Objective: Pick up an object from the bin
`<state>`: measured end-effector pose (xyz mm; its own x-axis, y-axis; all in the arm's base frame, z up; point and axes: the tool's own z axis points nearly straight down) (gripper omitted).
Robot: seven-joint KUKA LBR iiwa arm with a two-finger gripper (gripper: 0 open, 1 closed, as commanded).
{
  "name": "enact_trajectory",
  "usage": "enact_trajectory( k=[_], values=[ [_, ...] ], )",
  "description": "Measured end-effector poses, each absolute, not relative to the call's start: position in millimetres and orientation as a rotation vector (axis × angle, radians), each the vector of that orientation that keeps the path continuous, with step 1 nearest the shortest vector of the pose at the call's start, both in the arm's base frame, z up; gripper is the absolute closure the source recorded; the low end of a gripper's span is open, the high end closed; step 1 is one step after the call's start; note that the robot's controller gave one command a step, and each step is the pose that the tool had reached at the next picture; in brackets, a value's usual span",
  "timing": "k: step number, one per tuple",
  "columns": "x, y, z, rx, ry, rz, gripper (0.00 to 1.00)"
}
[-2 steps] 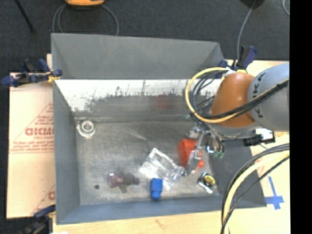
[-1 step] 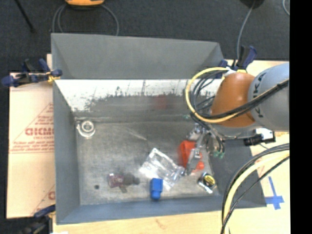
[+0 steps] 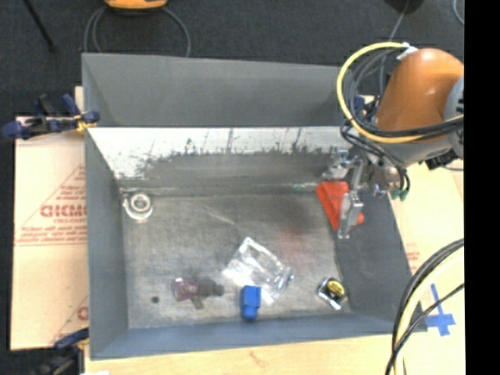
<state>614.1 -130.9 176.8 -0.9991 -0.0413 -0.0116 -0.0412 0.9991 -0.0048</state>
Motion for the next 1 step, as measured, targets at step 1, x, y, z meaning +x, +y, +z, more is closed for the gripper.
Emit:
enact_trajectory(
  k=[1],
  values=[
    [622.7,-109.7,219.0,-0.56,3.082,-0.005,1.0]
  ],
)
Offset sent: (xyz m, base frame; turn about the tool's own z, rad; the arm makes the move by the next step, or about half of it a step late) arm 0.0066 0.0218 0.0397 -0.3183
